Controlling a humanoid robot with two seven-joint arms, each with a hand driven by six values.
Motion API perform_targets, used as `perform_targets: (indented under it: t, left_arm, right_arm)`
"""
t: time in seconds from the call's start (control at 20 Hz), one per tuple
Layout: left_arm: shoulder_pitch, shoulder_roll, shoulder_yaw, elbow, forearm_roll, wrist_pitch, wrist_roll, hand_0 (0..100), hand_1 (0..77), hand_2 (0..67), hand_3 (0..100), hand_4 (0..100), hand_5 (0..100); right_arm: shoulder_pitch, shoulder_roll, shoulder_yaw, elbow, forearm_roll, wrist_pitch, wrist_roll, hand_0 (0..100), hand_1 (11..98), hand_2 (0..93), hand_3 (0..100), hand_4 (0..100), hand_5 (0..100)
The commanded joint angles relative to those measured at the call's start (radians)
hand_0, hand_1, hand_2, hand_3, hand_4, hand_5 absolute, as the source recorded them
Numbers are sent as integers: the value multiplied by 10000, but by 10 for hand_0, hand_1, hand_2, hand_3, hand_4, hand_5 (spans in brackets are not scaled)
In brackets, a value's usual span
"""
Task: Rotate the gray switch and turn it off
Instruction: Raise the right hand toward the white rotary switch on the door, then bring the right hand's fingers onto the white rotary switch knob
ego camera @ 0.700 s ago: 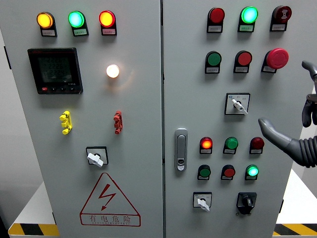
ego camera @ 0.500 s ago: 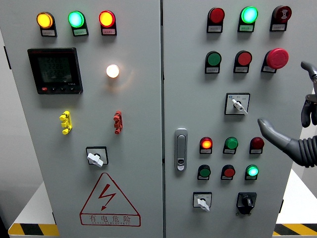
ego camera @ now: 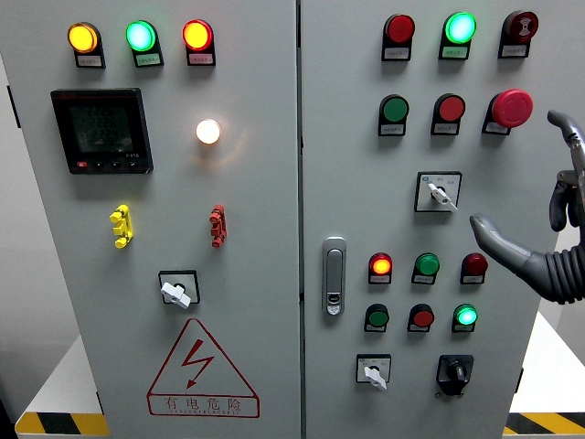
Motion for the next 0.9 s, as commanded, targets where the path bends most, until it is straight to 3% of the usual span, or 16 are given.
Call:
perform_targets:
  t: [0.0, 0.3, 0.4, 0.55, 0.7, 0.85]
  left_arm:
    - [0, 4, 3, 0, -9, 0, 1, 885, 0, 134, 187, 82, 109]
    - [0, 4, 3, 0, -9, 0, 1, 885, 0, 134, 187, 82, 109]
    - [0, 4, 3, 0, 6, 0, 1, 885, 0, 134, 187, 82, 109]
    - [0, 4, 3, 0, 6, 0, 1, 885, 0, 133, 188, 82, 109]
    - [0, 4, 3, 0, 6, 0, 1, 885, 0, 133, 188, 82, 109]
    - [0, 4, 3, 0, 6, 0, 1, 885, 0, 133, 188, 82, 109]
  right_arm:
    - [179, 14, -16, -137, 0, 15, -41, 0, 395, 198, 995, 1000, 1000]
    - [394, -2, -170, -321, 261, 199, -761, 0, 383, 443, 985, 1000, 1000]
    - [440, -2, -170, -413, 276, 183, -823, 0, 379, 545, 981, 1000, 1000]
    - [486, -2, -170, -567, 276, 168, -900, 0, 373, 610, 980, 1000, 1000]
    - [609, -17, -292, -812, 276, 122, -1222, 0, 368, 637, 980, 1000, 1000]
    - [716, -32, -369, -1073, 276, 91, -1268, 0, 360, 666, 981, 1000, 1000]
